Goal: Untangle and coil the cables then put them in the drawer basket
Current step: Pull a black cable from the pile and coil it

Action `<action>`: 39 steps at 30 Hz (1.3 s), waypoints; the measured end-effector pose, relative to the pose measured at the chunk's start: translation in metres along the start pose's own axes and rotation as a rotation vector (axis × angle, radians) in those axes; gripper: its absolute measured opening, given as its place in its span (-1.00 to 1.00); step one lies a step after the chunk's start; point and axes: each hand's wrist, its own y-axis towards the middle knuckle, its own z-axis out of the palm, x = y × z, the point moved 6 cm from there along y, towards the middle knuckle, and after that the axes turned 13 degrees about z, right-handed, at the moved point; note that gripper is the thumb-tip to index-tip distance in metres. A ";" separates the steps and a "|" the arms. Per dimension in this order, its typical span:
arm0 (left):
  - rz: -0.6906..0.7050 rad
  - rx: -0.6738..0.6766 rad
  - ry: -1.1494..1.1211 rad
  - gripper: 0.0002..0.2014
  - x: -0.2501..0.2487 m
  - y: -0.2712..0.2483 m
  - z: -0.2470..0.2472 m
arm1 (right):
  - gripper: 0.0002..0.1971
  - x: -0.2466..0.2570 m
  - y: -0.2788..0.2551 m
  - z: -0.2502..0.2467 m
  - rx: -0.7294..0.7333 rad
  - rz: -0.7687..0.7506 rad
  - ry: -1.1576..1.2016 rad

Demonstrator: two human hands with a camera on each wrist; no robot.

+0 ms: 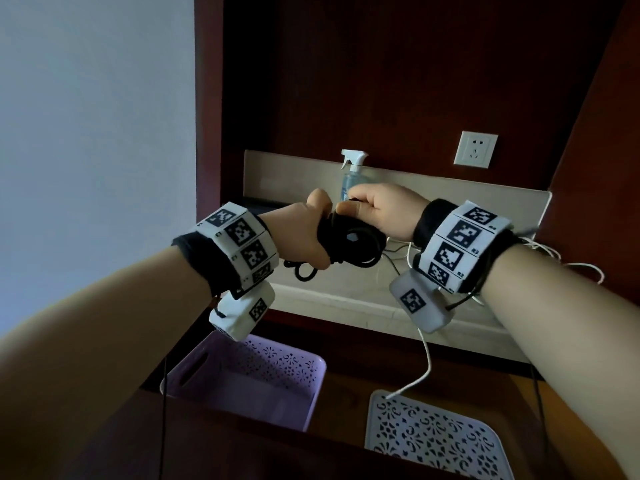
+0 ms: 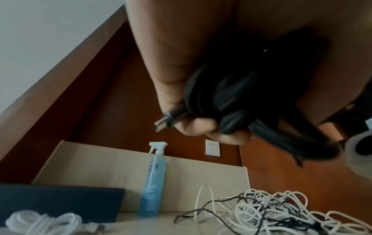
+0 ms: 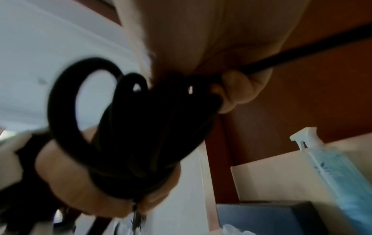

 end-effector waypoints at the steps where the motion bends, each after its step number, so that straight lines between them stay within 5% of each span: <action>1: 0.018 -0.026 -0.011 -0.44 -0.003 0.000 0.000 | -0.48 0.000 -0.002 -0.003 -0.027 -0.020 0.057; 5: 0.110 -0.085 -0.114 -0.35 -0.012 0.001 -0.008 | -0.48 0.005 -0.012 -0.022 -0.270 -0.117 -0.053; 7: 0.093 -0.096 -0.353 -0.32 -0.003 -0.002 -0.011 | -0.50 0.009 -0.021 -0.028 -0.414 -0.179 -0.174; 11: -0.208 -0.386 -0.806 -0.36 0.029 -0.010 -0.009 | -0.50 0.011 -0.039 -0.035 -0.657 -0.264 -0.208; 13: -0.285 -0.300 -0.969 -0.41 0.025 -0.010 0.008 | -0.52 0.012 -0.042 -0.037 -0.707 -0.285 -0.216; 15: -0.255 -0.226 -1.161 -0.54 0.011 -0.008 0.020 | -0.53 0.012 -0.043 -0.035 -0.707 -0.325 -0.231; 21: -0.147 -0.384 -1.448 -0.71 -0.004 0.002 0.022 | -0.49 0.000 -0.044 -0.023 -0.640 -0.314 -0.222; 27: -0.060 -0.467 -1.147 -0.68 -0.008 0.013 0.025 | -0.64 0.000 -0.050 -0.004 -0.463 -0.408 -0.325; 34: 0.200 -0.389 -1.390 -0.40 -0.006 0.011 0.036 | -0.59 -0.044 -0.046 -0.031 -0.335 -0.042 -0.357; 39: 0.214 -0.324 -1.393 -0.40 -0.015 0.017 0.032 | -0.67 -0.049 -0.035 -0.004 -0.269 0.047 -0.218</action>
